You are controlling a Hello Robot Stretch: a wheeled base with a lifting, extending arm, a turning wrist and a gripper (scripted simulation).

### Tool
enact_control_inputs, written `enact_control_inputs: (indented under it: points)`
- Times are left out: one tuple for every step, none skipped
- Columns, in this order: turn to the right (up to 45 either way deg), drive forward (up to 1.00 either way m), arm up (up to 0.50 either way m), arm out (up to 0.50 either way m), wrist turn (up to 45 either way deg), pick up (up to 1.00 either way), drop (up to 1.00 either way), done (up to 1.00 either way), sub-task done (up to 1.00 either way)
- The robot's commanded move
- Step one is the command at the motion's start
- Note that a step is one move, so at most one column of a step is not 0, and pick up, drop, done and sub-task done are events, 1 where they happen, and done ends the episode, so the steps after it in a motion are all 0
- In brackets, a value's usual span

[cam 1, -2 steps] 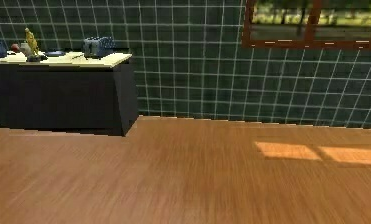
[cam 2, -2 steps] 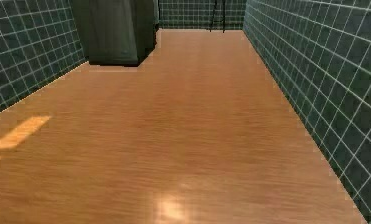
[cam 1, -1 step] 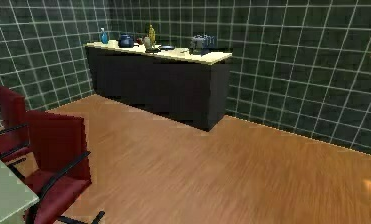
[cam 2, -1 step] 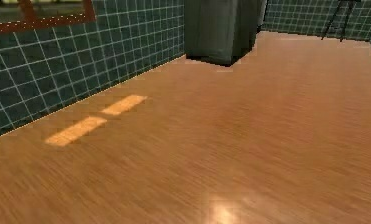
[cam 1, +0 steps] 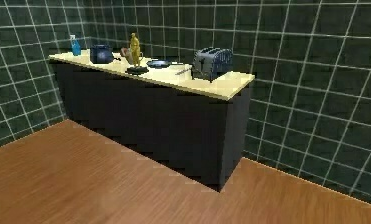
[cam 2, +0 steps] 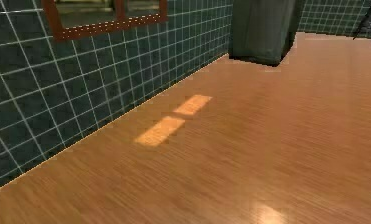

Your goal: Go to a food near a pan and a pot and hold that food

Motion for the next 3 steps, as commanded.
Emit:
enact_control_inputs:
  points:
    - [-3.0,0.0,0.0,0.0,0.0,0.0,0.0,0.0,0.0]
    - [0.0,1.0,0.0,0.0,0.0,0.0,0.0,0.0,0.0]
    - [-12.0,0.0,0.0,0.0,0.0,0.0,0.0,0.0,0.0]
